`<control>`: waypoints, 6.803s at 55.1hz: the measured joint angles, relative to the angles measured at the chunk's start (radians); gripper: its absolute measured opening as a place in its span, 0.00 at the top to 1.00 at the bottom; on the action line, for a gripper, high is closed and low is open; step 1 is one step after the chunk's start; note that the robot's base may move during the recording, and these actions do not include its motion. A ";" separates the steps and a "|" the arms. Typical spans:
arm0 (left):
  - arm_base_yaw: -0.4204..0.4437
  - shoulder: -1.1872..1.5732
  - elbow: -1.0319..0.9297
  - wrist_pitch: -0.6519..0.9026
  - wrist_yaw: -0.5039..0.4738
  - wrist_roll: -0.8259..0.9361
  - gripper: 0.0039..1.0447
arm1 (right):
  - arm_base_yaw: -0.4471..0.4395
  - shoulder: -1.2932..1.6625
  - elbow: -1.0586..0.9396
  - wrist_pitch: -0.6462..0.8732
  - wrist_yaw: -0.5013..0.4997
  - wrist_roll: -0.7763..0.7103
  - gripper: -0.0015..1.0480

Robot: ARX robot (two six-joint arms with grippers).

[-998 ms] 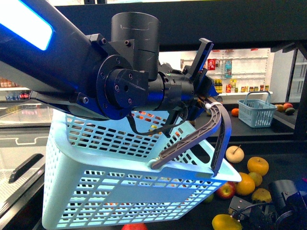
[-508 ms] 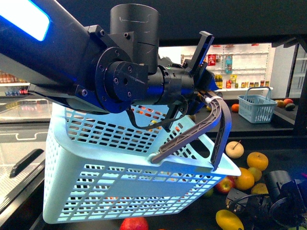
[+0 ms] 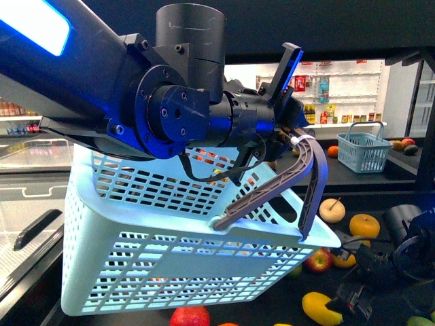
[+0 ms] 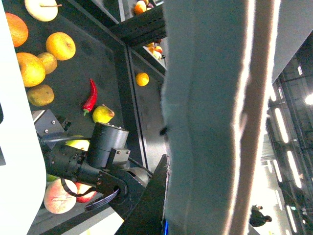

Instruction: Pick lemon from shelf

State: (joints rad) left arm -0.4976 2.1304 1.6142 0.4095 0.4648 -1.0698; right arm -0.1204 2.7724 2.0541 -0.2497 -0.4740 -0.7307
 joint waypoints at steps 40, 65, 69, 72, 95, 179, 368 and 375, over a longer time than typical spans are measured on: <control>0.000 0.000 0.000 0.000 0.000 -0.001 0.94 | 0.049 0.142 0.090 0.013 0.063 0.010 0.07; 0.000 0.000 0.000 0.000 0.000 0.000 0.94 | 0.058 0.240 0.203 0.101 0.061 -0.005 0.16; 0.000 0.000 0.000 0.000 0.000 0.000 0.94 | 0.064 0.243 0.204 0.117 0.064 -0.004 0.25; 0.000 0.000 0.000 0.000 0.000 0.000 0.94 | 0.067 0.245 0.204 0.129 0.069 -0.003 0.32; 0.000 0.000 0.000 0.000 0.000 -0.001 0.94 | 0.053 0.185 0.084 0.222 0.089 0.028 0.54; 0.000 0.000 0.000 0.000 0.000 0.000 0.94 | 0.138 -0.634 -0.563 0.531 0.042 0.887 0.54; 0.000 0.001 0.009 0.005 0.000 -0.002 0.94 | 0.185 0.083 -0.362 0.663 0.031 0.061 0.07; 0.000 0.001 0.009 0.005 0.000 -0.002 0.94 | 0.175 0.083 -0.361 0.656 0.027 0.065 0.19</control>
State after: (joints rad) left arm -0.4973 2.1311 1.6230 0.4149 0.4648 -1.0721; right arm 0.0544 2.8552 1.6928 0.4061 -0.4465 -0.6659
